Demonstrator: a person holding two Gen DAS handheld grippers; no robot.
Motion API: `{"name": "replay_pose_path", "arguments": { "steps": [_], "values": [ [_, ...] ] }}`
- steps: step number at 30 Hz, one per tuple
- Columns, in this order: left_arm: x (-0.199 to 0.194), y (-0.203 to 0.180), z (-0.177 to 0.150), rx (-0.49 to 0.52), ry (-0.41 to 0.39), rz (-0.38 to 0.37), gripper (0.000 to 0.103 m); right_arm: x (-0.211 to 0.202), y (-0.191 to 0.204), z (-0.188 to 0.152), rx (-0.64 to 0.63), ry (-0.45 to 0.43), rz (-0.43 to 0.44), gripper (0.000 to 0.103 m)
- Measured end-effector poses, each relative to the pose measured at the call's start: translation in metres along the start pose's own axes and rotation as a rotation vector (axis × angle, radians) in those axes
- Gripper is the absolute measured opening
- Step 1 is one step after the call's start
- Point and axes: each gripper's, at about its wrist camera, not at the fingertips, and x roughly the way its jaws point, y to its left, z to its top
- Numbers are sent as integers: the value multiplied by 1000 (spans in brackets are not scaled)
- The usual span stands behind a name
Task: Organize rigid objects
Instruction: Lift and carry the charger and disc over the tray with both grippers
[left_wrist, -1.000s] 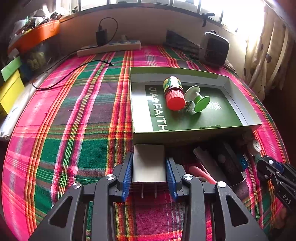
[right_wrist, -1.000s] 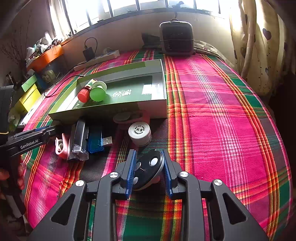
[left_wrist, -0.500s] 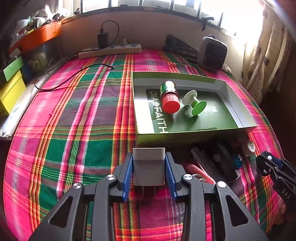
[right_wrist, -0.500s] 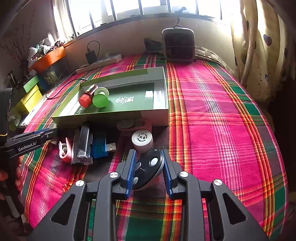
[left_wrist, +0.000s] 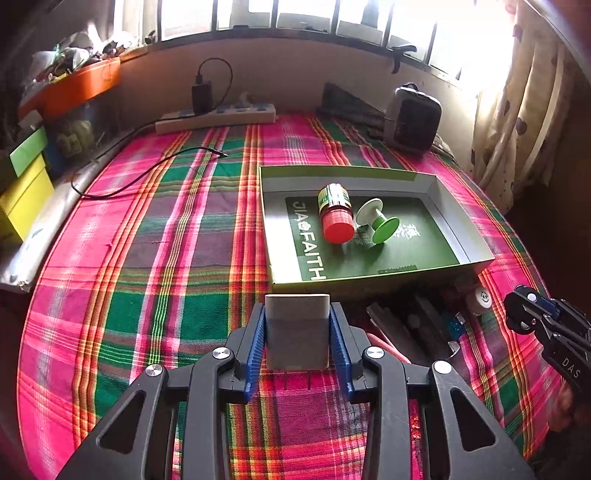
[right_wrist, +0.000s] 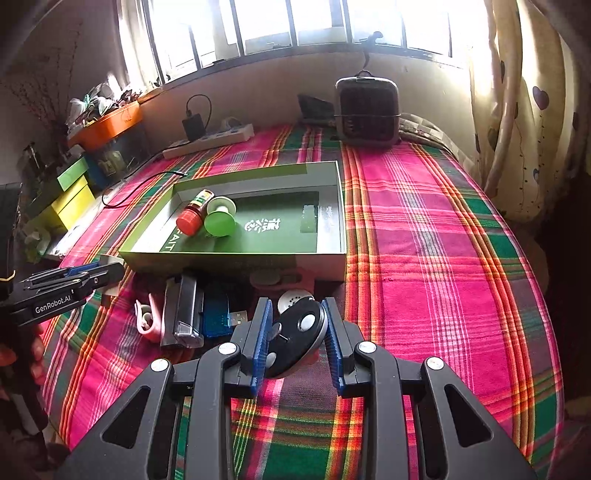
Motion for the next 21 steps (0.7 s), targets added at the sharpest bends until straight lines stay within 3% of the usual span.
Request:
{"name": "replay_pose_path", "arguments": {
  "steps": [21],
  "values": [
    [4, -1, 43, 14, -22, -58, 32, 19, 10, 61, -54, -38, 37, 29]
  ]
}}
